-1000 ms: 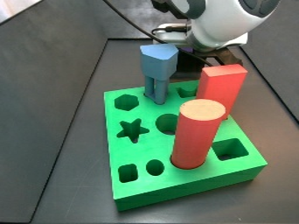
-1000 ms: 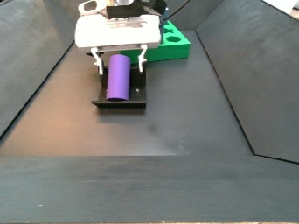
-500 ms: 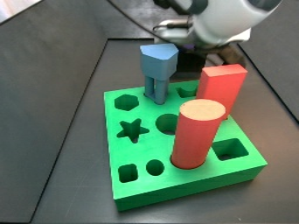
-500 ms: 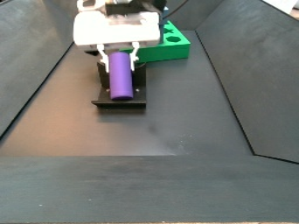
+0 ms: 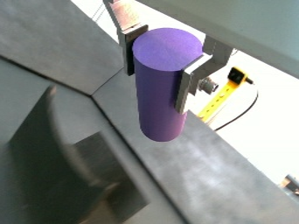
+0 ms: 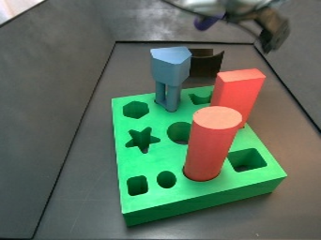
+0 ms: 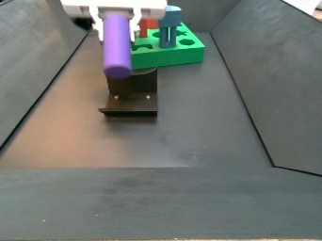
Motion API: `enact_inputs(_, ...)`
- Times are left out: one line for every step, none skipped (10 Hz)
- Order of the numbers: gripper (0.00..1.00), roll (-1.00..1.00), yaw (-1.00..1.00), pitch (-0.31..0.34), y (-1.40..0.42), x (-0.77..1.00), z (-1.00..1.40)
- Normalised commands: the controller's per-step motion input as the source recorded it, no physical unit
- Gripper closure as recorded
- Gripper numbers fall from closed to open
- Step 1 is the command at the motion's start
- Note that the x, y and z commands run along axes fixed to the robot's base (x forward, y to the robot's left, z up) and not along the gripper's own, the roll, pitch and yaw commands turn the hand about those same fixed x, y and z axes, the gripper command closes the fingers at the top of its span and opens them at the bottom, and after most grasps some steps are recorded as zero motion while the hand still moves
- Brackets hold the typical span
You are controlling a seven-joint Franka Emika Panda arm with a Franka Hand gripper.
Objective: Pick up the round object. Move up. Place the round object on the fixture. Regrasp the round object. Move to above the board. Insert the round object.
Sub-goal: Move to above the board.
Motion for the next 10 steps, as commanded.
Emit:
enact_inputs(1.00,0.08,-0.19,-0.145,-0.02,0.12,1.00)
enact_inputs(1.00,0.07,-0.22,-0.085,-0.02,0.11,1.00)
enact_inputs(1.00,0.06,-0.22,-0.036,-0.02,0.10,1.00)
enact_inputs(1.00,0.05,-0.20,0.015,-0.02,0.09,1.00)
enact_inputs(1.00,0.05,-0.18,0.061,-0.02,0.08,1.00)
enact_inputs(1.00,0.04,-0.14,0.118,-0.02,0.07,1.00)
enact_inputs(1.00,0.04,-0.11,0.157,-0.02,0.07,1.00)
enact_inputs(1.00,0.02,-0.05,0.201,-0.03,0.06,1.00)
enact_inputs(1.00,0.01,-0.01,0.226,-0.03,0.07,1.00)
enact_inputs(1.00,0.00,0.05,0.248,-0.03,0.06,0.81)
